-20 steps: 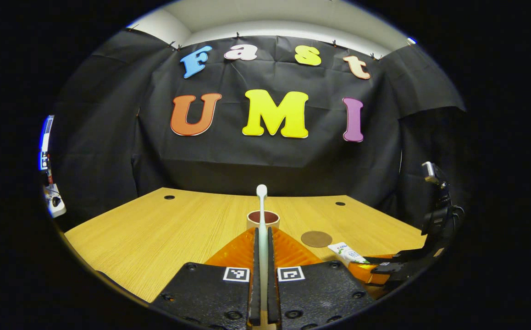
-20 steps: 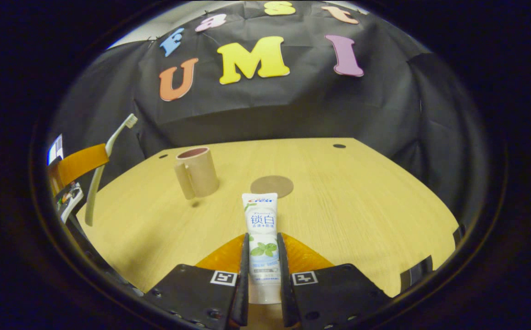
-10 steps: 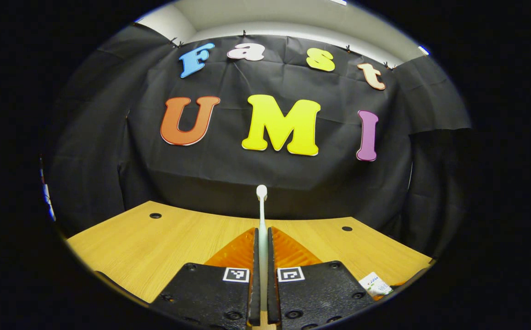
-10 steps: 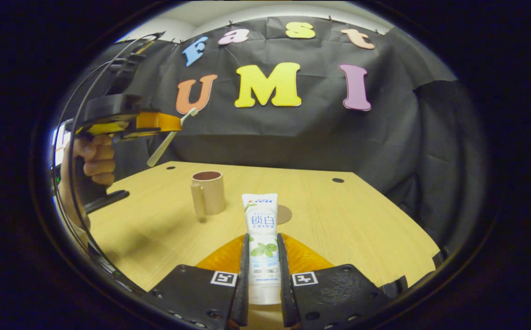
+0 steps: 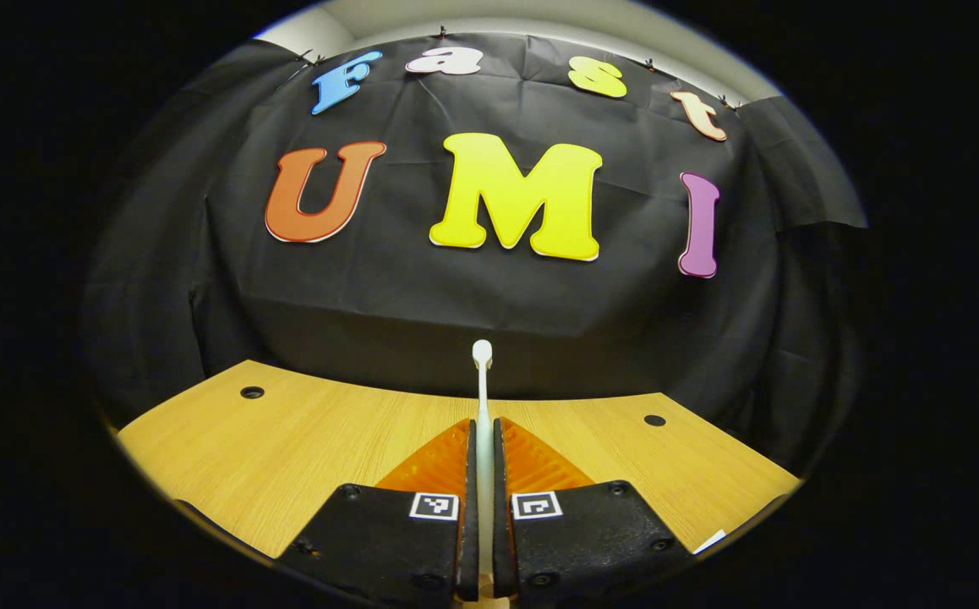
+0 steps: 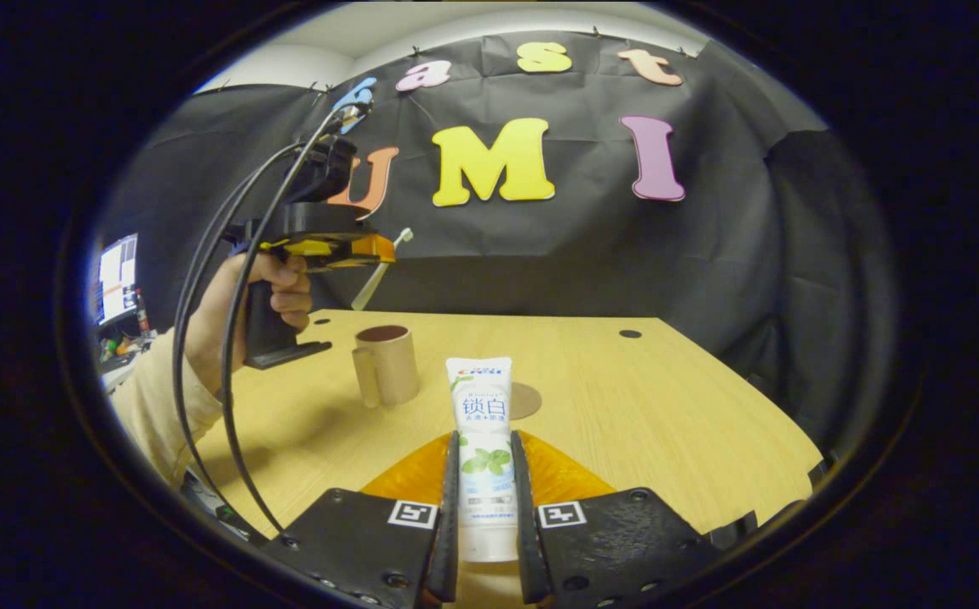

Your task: Put the toothbrush and toothpaste on the desktop into the cup, then pick up the cup and place it on the coaster on the desktop.

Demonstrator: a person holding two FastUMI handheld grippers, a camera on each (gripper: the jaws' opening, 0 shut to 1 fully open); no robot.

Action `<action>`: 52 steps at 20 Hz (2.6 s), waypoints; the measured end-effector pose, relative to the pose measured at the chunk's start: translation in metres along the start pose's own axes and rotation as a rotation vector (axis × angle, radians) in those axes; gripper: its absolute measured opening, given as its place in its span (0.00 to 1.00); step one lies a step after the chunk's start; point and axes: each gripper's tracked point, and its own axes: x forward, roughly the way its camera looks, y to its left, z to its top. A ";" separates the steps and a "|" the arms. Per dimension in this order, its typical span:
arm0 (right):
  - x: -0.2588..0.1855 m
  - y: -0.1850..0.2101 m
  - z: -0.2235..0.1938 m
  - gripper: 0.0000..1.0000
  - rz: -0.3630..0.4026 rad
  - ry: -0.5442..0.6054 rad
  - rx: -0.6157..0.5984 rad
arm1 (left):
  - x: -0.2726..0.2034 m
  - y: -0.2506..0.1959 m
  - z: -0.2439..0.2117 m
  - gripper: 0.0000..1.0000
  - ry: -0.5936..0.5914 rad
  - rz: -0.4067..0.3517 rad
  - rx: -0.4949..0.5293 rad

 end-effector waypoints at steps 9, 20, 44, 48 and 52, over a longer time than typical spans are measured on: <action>0.003 0.000 -0.006 0.29 -0.006 0.011 0.012 | 0.000 0.007 -0.012 0.11 0.021 -0.013 0.033; 0.004 -0.001 -0.007 0.29 -0.007 0.025 0.009 | -0.006 -0.001 -0.024 0.14 0.060 -0.053 0.027; 0.106 0.119 0.169 0.29 0.207 -0.209 0.130 | -0.168 0.069 -0.083 1.00 0.040 0.034 -0.057; 0.144 0.142 0.156 0.33 0.197 -0.165 0.157 | -0.170 0.092 -0.086 0.97 0.041 0.061 -0.079; 0.165 0.150 0.148 0.31 0.174 -0.145 0.154 | -0.172 0.096 -0.087 0.97 0.043 0.049 -0.093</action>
